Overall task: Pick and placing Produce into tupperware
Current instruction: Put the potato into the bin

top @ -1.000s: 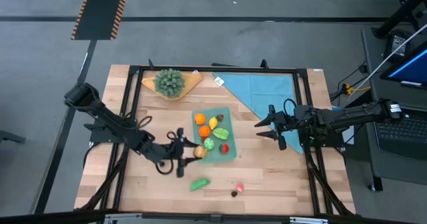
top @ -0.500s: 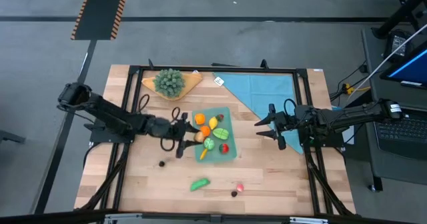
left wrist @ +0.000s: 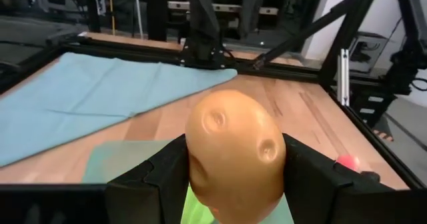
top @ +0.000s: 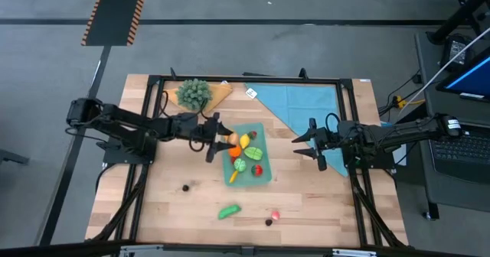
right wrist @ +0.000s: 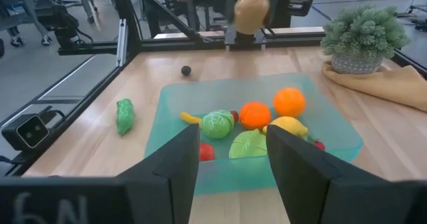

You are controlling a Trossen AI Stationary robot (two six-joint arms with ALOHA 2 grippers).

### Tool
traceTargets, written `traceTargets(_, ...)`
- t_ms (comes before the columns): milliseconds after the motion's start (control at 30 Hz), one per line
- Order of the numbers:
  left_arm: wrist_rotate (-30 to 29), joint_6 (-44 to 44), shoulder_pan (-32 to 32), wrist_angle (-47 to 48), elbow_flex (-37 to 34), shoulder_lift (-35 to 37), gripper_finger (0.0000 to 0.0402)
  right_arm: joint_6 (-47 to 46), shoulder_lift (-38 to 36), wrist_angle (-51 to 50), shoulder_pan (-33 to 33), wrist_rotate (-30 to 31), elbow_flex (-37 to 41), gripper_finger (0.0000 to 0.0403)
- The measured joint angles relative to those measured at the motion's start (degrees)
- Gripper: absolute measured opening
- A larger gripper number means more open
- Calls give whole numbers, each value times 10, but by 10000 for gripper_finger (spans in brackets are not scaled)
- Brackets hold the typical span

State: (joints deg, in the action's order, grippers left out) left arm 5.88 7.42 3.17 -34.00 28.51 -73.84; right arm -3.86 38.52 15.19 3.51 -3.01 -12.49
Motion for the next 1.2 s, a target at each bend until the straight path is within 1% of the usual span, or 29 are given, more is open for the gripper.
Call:
traceTargets(100, 1, -1, 7, 54, 27, 0, 189, 0, 0, 0, 0, 0, 0, 176)
traceTargets(300, 1, -1, 24, 242, 116, -6, 189, 0, 0, -3, 0, 0, 0, 176)
traceTargets(467, 1, -18, 26, 384, 195, -22, 188, -4, 0, -6, 0, 0, 0, 176)
traceTargets(600, 1, -20, 26, 489, 253, -40, 188, -18, 0, -13, 0, 0, 0, 176)
traceTargets(700, -2, -20, 28, 551, 291, -52, 188, -21, 0, -16, 0, 0, 0, 176)
traceTargets(900, -3, -34, 33, 585, 328, -73, 188, -24, 0, -22, 0, 0, 0, 176)
traceTargets(1033, -4, -35, 36, 583, 331, -76, 188, -36, 0, -26, 0, 0, 0, 176)
traceTargets(1200, -12, -36, 41, 578, 331, -102, 188, -35, 0, -27, 0, 0, 0, 176)
